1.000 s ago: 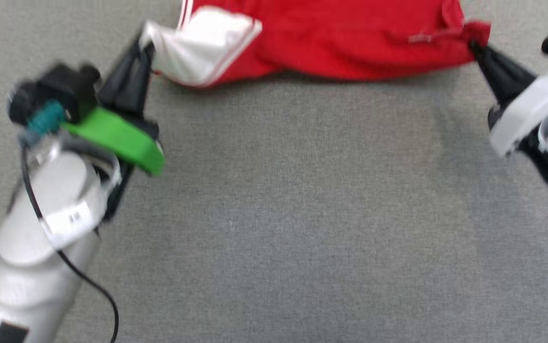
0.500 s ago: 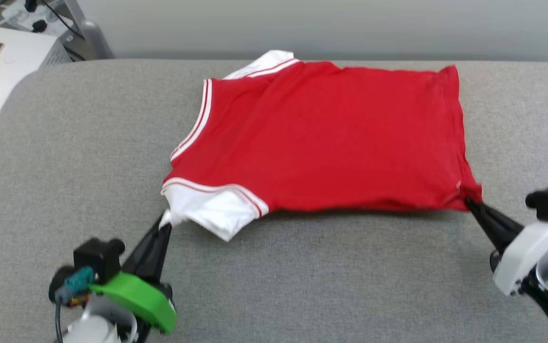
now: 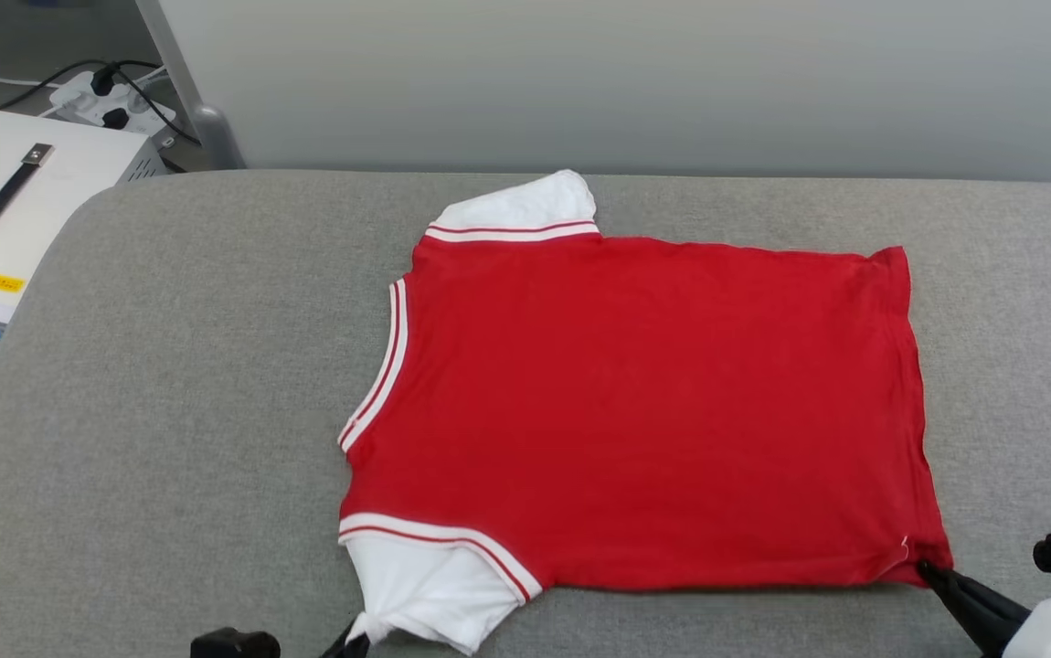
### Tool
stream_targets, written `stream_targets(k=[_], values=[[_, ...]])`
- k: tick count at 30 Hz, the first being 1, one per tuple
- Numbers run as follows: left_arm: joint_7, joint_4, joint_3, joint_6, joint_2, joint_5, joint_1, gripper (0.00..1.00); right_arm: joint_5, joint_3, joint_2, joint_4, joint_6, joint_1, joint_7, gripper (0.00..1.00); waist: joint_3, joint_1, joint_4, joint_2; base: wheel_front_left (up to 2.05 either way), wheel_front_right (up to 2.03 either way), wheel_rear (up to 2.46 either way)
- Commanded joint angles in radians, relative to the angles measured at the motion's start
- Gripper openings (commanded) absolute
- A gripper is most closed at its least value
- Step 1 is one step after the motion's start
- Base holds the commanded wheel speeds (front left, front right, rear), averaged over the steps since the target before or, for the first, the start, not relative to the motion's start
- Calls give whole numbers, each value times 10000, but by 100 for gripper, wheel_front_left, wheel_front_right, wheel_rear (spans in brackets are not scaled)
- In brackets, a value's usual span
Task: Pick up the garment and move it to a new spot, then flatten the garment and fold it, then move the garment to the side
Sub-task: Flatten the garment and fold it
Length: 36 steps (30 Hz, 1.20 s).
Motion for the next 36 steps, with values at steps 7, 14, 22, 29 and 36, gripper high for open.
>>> stream_targets(k=[7, 14, 22, 29, 36], values=[[735, -408, -200, -145, 406, -430, 522, 0, -137, -1025, -97, -603, -7, 1319, 586, 0, -43, 1, 30, 0, 0, 0, 0], [391, -408, -18, -192, 497, -2, -219, 0, -716, -2037, 340, -1072, -7, 1429, 1048, 0, 143, 1, -3, 0, 0, 0, 0], [220, -87, 153, -432, 580, 574, -1762, 0, -1405, -2840, 809, -1471, -7, 764, 1457, 0, 568, 1, -309, 0, 0, 0, 0], [423, 670, 63, -1023, 345, 961, -3749, 0, -1495, -3339, 1044, -1512, -7, 104, 1670, 0, 1111, 1, -496, 0, 0, 0, 0], [403, 2070, 37, -1545, 191, 1190, -5382, 0, -1570, -3261, 1452, -1122, -7, -924, 1814, 0, 1690, 1, -789, 0, 0, 0, 0]])
